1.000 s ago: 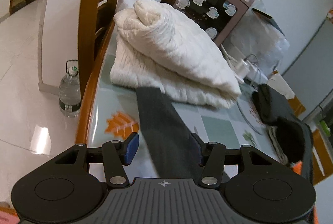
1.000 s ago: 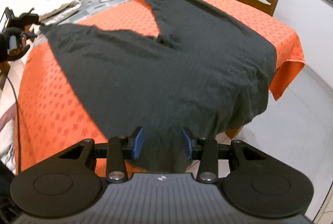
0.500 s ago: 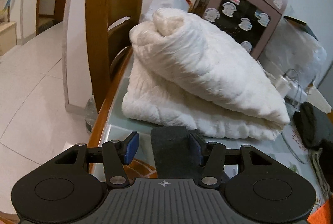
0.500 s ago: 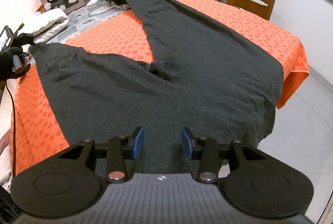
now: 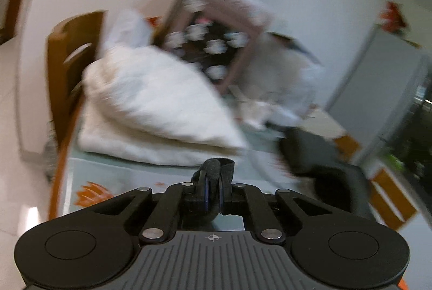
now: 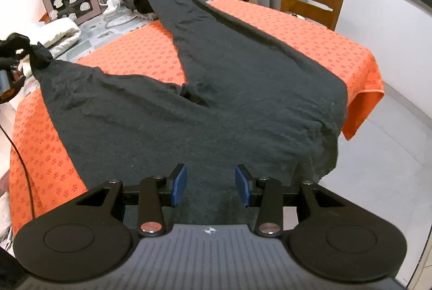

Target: Fold clothes

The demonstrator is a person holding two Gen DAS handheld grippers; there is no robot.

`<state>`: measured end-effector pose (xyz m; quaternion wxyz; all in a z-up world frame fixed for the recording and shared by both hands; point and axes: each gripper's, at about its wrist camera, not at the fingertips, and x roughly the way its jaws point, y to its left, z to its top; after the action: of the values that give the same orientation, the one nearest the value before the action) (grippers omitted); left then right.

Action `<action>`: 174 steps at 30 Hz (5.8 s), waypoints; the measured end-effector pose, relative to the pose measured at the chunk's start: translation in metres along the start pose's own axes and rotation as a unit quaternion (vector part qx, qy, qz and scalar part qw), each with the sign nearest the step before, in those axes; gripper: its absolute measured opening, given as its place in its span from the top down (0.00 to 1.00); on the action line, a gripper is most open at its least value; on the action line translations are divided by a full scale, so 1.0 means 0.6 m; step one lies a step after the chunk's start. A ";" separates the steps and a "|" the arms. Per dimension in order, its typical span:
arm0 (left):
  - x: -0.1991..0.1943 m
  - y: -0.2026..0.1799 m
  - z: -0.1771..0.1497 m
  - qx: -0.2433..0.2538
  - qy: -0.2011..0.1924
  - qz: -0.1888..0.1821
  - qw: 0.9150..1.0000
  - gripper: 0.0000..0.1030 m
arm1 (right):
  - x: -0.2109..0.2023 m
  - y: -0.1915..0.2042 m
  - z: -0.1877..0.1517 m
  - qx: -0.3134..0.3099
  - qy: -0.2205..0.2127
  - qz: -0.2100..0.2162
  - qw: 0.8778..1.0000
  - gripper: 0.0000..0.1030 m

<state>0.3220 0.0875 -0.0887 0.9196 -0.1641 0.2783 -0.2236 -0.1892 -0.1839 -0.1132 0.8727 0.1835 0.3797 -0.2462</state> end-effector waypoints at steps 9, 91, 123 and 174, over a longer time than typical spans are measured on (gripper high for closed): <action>-0.159 -0.160 -0.061 0.116 0.002 -0.136 0.984 0.91 | -0.048 -0.005 -0.008 0.003 -0.025 -0.001 1.000 0.56; -0.176 -0.197 -0.285 0.233 0.198 -0.069 0.950 0.45 | -0.022 -0.180 -0.106 0.194 0.029 -0.005 0.980 0.81; -0.192 -0.127 -0.298 0.005 0.198 -0.059 0.979 0.48 | 0.266 0.129 0.301 -0.171 0.083 0.293 0.937 0.70; -0.123 -0.173 -0.196 0.047 0.118 0.022 0.992 0.58 | 0.400 0.198 0.446 -0.224 0.031 0.301 0.926 0.62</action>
<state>0.1648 0.0162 -0.1053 0.8915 -0.0867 0.3778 -0.2345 0.1736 -0.2928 -0.1058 0.9118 0.0969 0.3788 0.1256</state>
